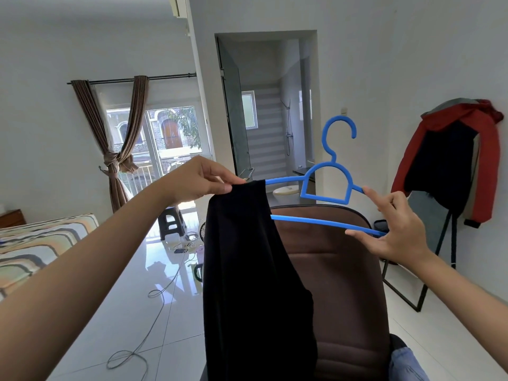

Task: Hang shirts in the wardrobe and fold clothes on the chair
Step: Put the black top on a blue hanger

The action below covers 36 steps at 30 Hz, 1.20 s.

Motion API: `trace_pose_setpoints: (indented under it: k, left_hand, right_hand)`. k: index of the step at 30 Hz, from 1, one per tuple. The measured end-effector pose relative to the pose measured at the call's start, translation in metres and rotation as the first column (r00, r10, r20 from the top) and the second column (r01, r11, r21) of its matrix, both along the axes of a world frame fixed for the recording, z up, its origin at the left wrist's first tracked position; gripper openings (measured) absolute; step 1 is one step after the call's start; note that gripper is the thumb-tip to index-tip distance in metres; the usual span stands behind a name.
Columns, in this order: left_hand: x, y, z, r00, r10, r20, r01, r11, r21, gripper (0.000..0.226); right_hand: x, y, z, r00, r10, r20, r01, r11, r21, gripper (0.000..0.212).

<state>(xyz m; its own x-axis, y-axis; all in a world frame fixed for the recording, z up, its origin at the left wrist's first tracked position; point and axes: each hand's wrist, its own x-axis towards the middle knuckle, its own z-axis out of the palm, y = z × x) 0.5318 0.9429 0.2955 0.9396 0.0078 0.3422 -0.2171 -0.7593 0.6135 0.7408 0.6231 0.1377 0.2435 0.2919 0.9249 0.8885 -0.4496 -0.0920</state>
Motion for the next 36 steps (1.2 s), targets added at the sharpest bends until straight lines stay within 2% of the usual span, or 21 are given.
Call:
trace_pose_setpoints:
  k: [3,8,12,13,16,18,21,27,30,33,36]
  left_hand:
    - [0.000,-0.001,-0.007,1.000,-0.016,0.016,0.018,0.997,-0.079,0.024]
    - [0.003,-0.011,-0.014,0.976,0.043,0.211,-0.022,0.995,-0.101,0.030]
    - [0.002,-0.016,-0.009,0.969,0.033,0.245,-0.058,0.994,0.094,0.022]
    - [0.001,-0.015,-0.008,0.971,0.031,0.236,-0.054,0.994,0.092,0.023]
    - [-0.002,-0.010,-0.010,0.980,-0.012,0.200,0.031,0.995,-0.096,0.026]
    - [-0.004,-0.008,-0.012,0.988,-0.070,0.139,0.102,0.966,-0.236,0.011]
    - [-0.002,-0.003,-0.015,0.979,-0.181,0.089,0.202,0.898,-0.391,0.045]
    - [-0.003,-0.009,-0.018,0.963,-0.255,0.085,0.258,0.784,-0.564,0.047]
    - [-0.004,-0.010,-0.020,0.968,-0.240,0.068,0.235,0.789,-0.568,0.040]
    - [-0.005,-0.014,-0.021,0.986,-0.140,0.085,0.164,0.841,-0.516,0.007]
    - [-0.007,-0.020,-0.018,0.988,-0.047,0.144,0.096,0.930,-0.354,0.003]
  right_hand:
    - [-0.001,0.000,0.002,1.000,-0.005,0.013,0.005,1.000,-0.003,0.085]
    - [-0.003,-0.002,0.001,1.000,-0.019,0.019,0.019,1.000,-0.005,0.086]
    - [-0.003,-0.005,0.008,0.998,-0.034,0.048,0.036,0.999,-0.037,0.087]
    - [-0.002,-0.006,0.010,0.998,-0.031,0.048,0.033,0.999,-0.041,0.087]
    - [-0.003,-0.007,0.015,0.999,-0.020,0.038,0.022,0.999,-0.050,0.088]
    - [-0.003,-0.007,0.015,1.000,-0.004,0.030,0.006,0.999,-0.053,0.088]
    - [-0.002,-0.005,0.015,0.999,0.028,0.026,-0.027,0.999,-0.039,0.089]
    - [-0.006,-0.002,0.019,0.998,0.064,0.019,-0.064,0.998,-0.013,0.087]
    - [-0.007,-0.003,0.019,0.998,0.068,0.010,-0.067,0.997,-0.025,0.088]
    - [-0.008,-0.004,0.018,0.998,0.060,0.008,-0.060,0.998,-0.035,0.088]
    - [-0.009,-0.005,0.017,0.999,0.054,0.001,-0.054,0.998,-0.033,0.088]
